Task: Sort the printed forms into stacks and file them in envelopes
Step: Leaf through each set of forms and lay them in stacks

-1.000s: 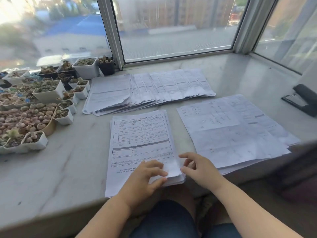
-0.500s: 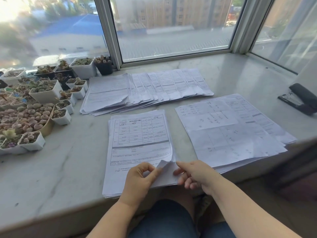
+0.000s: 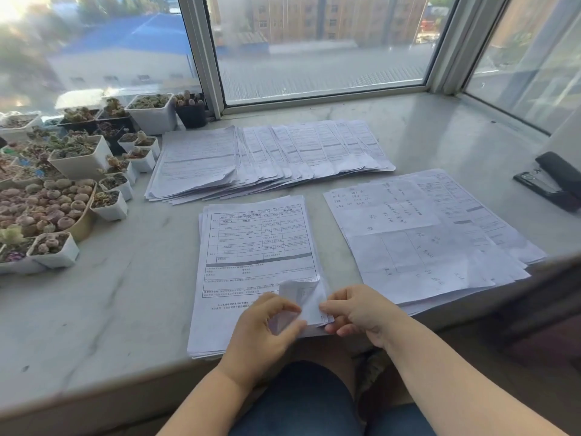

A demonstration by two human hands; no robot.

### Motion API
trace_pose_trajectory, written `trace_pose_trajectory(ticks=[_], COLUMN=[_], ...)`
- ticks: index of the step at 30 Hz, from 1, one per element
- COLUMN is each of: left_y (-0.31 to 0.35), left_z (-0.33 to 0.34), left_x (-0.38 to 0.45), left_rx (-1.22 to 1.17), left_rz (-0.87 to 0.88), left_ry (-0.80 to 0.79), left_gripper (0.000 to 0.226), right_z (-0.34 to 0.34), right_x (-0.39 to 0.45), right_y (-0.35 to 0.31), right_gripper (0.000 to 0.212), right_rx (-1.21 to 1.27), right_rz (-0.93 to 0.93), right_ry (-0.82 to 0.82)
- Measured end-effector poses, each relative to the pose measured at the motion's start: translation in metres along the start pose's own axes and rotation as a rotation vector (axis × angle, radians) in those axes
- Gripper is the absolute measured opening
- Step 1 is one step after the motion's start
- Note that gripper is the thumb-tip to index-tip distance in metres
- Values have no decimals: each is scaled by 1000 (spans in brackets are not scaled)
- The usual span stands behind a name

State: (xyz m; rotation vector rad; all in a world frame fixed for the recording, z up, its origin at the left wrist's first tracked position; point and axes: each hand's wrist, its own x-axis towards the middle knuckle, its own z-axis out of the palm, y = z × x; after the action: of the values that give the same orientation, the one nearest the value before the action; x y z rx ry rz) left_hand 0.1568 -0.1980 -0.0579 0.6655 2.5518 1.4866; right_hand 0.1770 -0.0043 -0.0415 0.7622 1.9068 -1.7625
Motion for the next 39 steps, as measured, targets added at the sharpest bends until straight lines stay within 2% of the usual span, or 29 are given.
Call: trace_pose_trajectory(ticks=[3, 6, 9, 14, 19, 22, 24, 26, 27, 29, 31, 32, 35, 37, 39], left_y=[-2, -3, -5, -6, -7, -9, -8, -6, -4, -1, 0, 1, 6, 11, 23], left_z=[-5, -7, -6, -2, -1, -3, -5, -6, -7, -7, -8, -8, -12, -21, -35], left_x=[2, 4, 6, 5, 3, 4, 4, 4, 4, 4, 2, 1, 1, 9, 25], left_rx=[65, 38, -18, 28, 27, -12, -28, -74, -99, -124, -124, -117, -71, -43, -6], left_rz=[-3, -22, -80, -52, -47, -91, -134, -145, -143, -134, -110, -96, -65, 15, 142], left_ry=[-72, -6, 81, 123, 139, 102, 104, 110, 106, 89, 58, 24, -17, 86, 230], left_gripper=[14, 4, 16, 33, 28, 51, 62, 44, 27, 7, 13, 13, 11, 20, 24], right_z=[5, 4, -1, -1, 0, 4, 5, 4, 3, 5, 12, 16, 24, 20, 7], right_x=[1, -1, -4, -5, -4, -4, -2, -2, -3, -6, -6, -3, 3, 1, -2], right_y=[-1, 0, -2, -4, -11, -15, -19, -25, -28, -36, -39, -38, -34, -37, -44], right_gripper=[13, 15, 13, 11, 13, 15, 15, 14, 18, 39, 52, 47, 14, 20, 20], right_rx=[-45, -36, 32, 18, -30, -128, -358, -455, -385, -147, -56, -72, -371, -394, -261], right_rz=[-21, -19, 4, -1, -8, -62, -186, -315, -316, -129, 70, 105, -10, -121, -193], right_ry=[33, 31, -8, -15, 6, 51, 190, 334, 323, 161, 36, 29, 84, 113, 126])
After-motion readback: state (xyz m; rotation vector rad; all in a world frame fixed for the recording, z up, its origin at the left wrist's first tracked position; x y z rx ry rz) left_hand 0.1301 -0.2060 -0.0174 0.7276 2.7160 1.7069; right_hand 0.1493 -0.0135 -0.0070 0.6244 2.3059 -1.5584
